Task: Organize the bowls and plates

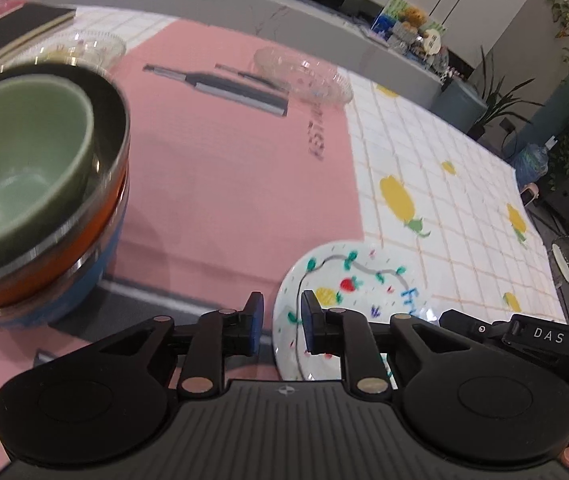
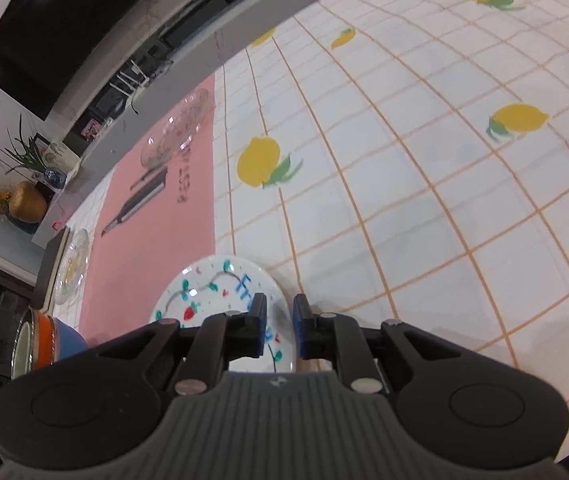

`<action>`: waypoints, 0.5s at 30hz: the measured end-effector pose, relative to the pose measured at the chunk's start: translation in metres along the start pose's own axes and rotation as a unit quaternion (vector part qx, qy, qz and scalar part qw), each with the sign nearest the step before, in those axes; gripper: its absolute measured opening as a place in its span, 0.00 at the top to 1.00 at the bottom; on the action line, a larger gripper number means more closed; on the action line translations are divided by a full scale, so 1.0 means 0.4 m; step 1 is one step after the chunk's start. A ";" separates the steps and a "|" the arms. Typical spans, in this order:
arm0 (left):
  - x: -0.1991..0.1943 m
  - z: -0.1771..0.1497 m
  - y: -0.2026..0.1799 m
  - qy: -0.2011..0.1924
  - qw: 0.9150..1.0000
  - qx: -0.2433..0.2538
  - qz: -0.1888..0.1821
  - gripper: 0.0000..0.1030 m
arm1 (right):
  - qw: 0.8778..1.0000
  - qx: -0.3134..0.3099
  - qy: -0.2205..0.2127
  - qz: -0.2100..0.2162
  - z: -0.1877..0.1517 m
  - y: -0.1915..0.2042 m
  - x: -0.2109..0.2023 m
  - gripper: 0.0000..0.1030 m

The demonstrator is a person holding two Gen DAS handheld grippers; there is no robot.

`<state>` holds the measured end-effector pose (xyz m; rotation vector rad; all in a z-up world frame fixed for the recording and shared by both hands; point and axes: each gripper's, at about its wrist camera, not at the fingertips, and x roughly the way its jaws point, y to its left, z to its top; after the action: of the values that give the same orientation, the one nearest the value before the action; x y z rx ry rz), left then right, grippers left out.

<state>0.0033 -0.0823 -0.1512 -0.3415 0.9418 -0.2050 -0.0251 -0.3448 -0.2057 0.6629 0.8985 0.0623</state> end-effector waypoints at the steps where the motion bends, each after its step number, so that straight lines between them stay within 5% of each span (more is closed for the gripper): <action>1: -0.005 0.006 -0.003 -0.005 1.000 0.002 -0.003 0.76 | 1.000 -0.001 -0.004 0.002 0.006 0.003 -0.004 0.85; 4: -0.017 0.026 -0.015 -0.020 1.000 0.011 -0.010 0.75 | 1.000 -0.013 -0.019 0.003 0.029 0.018 -0.013 0.77; 15: -0.014 0.145 -0.047 -0.032 0.999 -0.002 -0.032 0.73 | 0.998 -0.047 -0.046 0.008 0.128 0.088 -0.006 0.76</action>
<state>0.0470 -0.0867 -0.1088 -0.3804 0.8691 -0.2503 0.0193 -0.3435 -0.1620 0.5804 0.7975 0.0867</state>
